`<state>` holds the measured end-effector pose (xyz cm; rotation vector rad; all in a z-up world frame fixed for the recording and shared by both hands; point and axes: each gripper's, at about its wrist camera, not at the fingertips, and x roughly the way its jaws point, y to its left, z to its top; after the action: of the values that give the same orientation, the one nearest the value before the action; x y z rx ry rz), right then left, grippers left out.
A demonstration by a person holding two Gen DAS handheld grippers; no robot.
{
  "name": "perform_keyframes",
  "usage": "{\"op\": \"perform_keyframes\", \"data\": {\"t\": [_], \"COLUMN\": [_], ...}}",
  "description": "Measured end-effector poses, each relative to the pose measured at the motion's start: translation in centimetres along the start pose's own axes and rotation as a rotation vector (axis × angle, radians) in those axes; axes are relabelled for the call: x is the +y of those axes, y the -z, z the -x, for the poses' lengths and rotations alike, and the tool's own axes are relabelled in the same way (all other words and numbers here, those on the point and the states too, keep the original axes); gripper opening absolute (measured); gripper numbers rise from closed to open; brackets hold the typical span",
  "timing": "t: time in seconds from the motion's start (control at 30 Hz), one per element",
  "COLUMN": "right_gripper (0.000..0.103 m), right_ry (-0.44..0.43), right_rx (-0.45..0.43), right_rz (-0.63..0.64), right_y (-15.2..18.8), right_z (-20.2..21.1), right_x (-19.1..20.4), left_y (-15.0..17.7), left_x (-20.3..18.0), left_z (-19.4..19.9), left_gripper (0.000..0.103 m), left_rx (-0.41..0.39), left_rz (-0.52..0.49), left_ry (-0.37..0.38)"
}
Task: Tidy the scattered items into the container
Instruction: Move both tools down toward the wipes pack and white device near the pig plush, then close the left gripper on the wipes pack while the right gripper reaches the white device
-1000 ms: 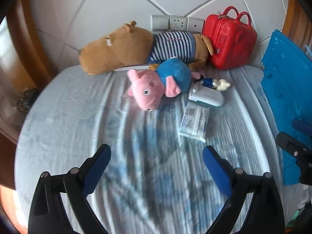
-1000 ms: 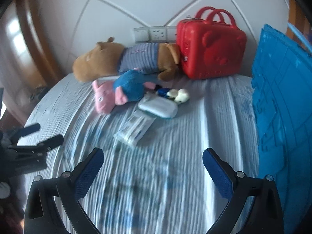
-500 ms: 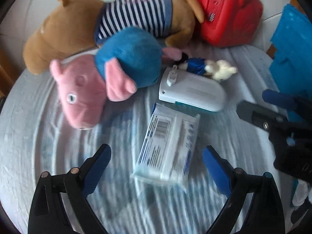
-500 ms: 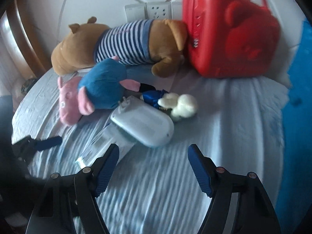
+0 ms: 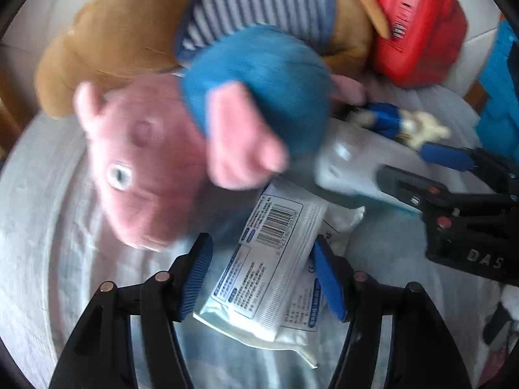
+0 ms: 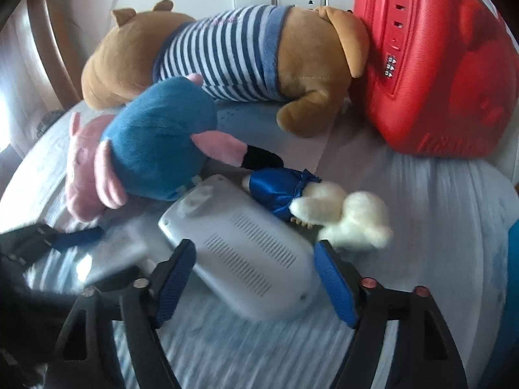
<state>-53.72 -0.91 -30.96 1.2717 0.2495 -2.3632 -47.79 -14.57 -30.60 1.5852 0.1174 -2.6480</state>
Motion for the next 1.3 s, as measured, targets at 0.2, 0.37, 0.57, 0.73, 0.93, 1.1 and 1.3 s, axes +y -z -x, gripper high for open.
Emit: {"op": "perform_keyframes", "data": {"t": [0.2, 0.37, 0.57, 0.73, 0.93, 1.1, 1.3], "right_gripper": [0.080, 0.080, 0.082, 0.089, 0.089, 0.092, 0.095], "right_ry": [0.029, -0.017, -0.005, -0.039, -0.065, -0.066, -0.054], "right_rx": [0.035, 0.043, 0.003, 0.010, 0.046, 0.039, 0.044], "right_rz": [0.044, 0.037, 0.035, 0.033, 0.032, 0.040, 0.032], "right_y": [0.7, 1.6, 0.7, 0.2, 0.6, 0.3, 0.1], "right_z": [-0.3, 0.7, 1.4, 0.2, -1.4, -1.4, -1.2], "right_x": [0.9, 1.2, 0.9, 0.3, 0.4, -0.1, -0.8], "left_y": [-0.2, -0.3, -0.2, -0.3, -0.3, -0.5, -0.6], "left_x": [0.0, -0.1, 0.0, -0.6, -1.2, -1.5, -1.7], "left_z": [0.2, 0.4, 0.8, 0.3, 0.1, 0.3, 0.9], "left_gripper": [0.064, 0.064, 0.072, 0.089, 0.097, 0.099, 0.082], "left_rx": [-0.016, -0.022, -0.014, -0.016, -0.054, -0.075, -0.088], "left_rz": [-0.002, 0.002, -0.030, -0.056, -0.071, -0.076, -0.076], "left_ry": [-0.023, -0.009, 0.025, 0.033, 0.024, 0.027, 0.041]}}
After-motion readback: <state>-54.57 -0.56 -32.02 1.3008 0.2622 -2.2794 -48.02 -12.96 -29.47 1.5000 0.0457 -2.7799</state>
